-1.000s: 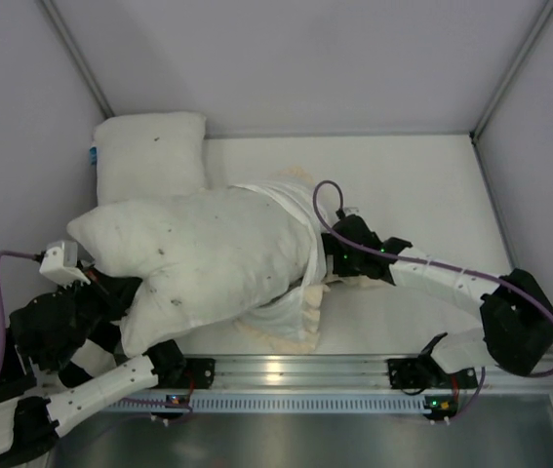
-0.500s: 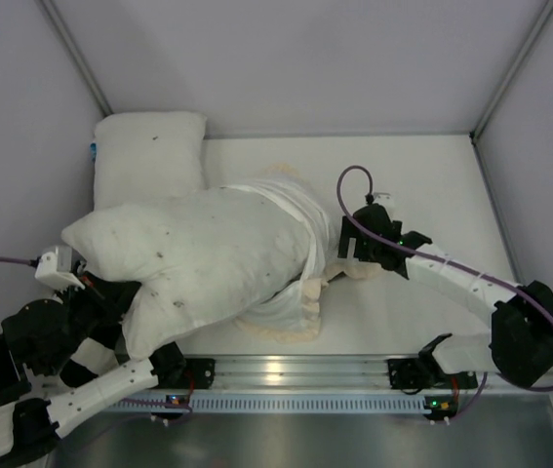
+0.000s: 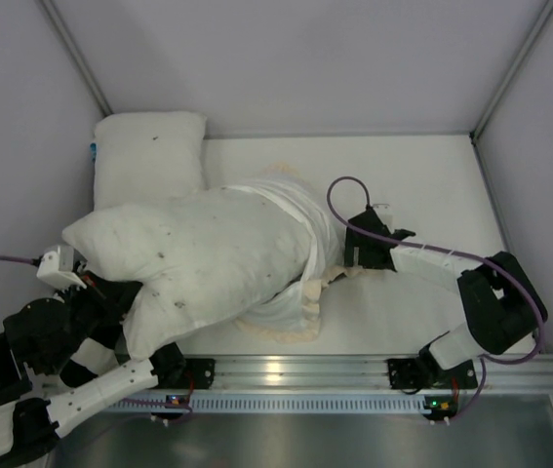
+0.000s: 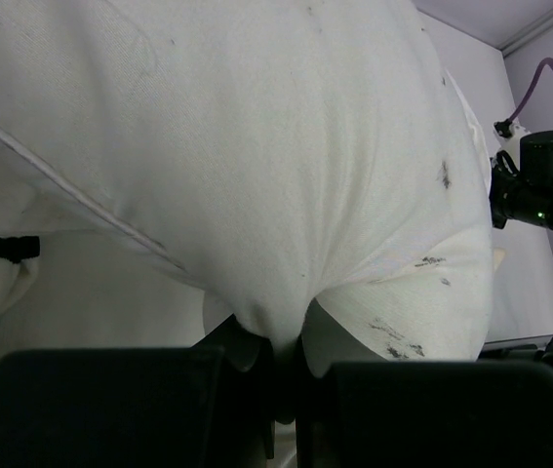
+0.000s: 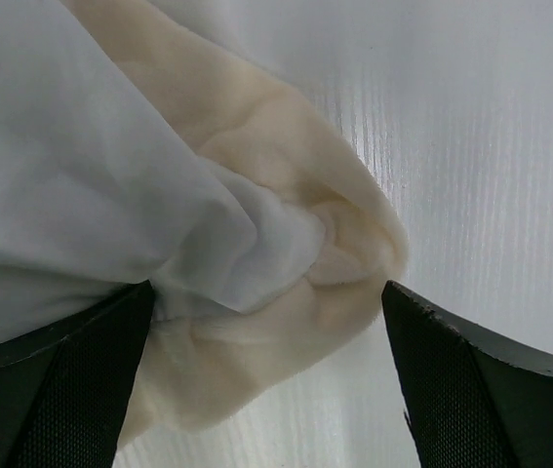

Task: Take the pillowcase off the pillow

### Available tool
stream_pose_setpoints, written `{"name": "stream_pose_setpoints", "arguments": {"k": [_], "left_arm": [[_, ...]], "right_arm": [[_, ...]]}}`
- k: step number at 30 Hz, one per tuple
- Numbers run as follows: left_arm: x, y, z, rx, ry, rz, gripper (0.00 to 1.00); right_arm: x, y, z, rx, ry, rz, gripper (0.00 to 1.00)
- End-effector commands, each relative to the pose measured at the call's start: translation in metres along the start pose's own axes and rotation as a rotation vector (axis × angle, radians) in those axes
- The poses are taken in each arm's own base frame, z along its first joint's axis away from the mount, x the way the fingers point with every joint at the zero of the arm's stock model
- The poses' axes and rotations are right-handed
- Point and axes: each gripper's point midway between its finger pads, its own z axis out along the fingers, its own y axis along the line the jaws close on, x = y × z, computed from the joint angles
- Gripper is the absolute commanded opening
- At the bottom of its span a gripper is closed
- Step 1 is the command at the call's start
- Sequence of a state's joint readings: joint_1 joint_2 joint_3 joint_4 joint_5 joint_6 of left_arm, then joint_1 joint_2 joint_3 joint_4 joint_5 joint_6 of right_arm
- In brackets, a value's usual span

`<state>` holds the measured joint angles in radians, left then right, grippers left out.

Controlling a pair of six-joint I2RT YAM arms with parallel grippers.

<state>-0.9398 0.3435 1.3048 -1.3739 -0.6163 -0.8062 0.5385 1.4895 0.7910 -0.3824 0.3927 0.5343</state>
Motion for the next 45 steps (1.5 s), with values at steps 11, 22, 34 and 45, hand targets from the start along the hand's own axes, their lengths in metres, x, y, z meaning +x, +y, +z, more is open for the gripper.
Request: {"name": "stream_pose_setpoints", "arguments": {"k": [11, 22, 34, 45], "left_arm": [[-0.01, -0.017, 0.006, 0.028, -0.021, -0.017, 0.0], [-0.057, -0.019, -0.041, 0.158, -0.126, -0.116, 0.0], [-0.102, 0.035, -0.097, 0.224, -0.25, -0.307, 0.0], [-0.106, 0.059, -0.103, 0.289, -0.262, -0.413, 0.0]], "right_arm": [[0.008, 0.022, 0.017, -0.088, 0.033, 0.07, 0.51], [-0.027, -0.002, 0.011, -0.034, -0.04, 0.142, 0.0], [-0.121, -0.149, -0.041, 0.123, -0.222, 0.395, 0.0], [-0.143, -0.247, -0.085, 0.112, -0.341, 0.723, 0.0]]}}
